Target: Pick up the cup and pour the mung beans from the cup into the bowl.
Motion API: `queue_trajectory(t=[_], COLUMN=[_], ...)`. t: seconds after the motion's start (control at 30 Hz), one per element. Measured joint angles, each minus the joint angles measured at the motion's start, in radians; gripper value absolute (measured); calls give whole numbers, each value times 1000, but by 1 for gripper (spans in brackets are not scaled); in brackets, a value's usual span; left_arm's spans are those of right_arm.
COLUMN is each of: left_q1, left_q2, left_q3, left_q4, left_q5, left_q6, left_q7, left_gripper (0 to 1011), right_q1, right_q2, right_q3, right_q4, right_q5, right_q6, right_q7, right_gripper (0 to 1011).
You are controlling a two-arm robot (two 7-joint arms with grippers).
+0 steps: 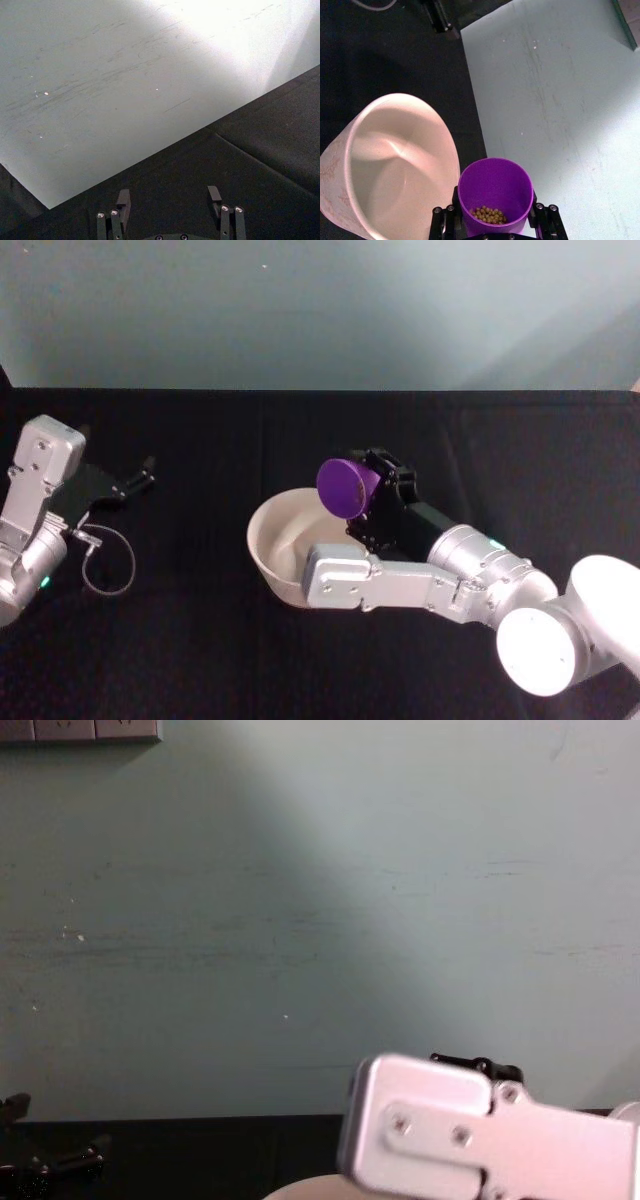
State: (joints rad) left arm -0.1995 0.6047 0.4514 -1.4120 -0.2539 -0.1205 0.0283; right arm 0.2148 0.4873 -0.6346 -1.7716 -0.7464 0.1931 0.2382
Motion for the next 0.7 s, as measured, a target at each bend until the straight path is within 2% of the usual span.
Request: queue_trajectory(t=[0.43, 0.7], left_q1=[0, 0], left_q2=[0, 0], left_q3=[0, 0], left_q4=[0, 0], left_q5=[0, 0], left_q6=[0, 0], left_q7=[0, 0], left_gripper=[1000, 1000], right_q1=[27, 33], right_q2=[-3, -5], right_q3=[-56, -72], right_q4=[5, 7], right_q5=[-175, -241], right_q6=[15, 16], right_q7=[23, 31], right_gripper=[726, 726])
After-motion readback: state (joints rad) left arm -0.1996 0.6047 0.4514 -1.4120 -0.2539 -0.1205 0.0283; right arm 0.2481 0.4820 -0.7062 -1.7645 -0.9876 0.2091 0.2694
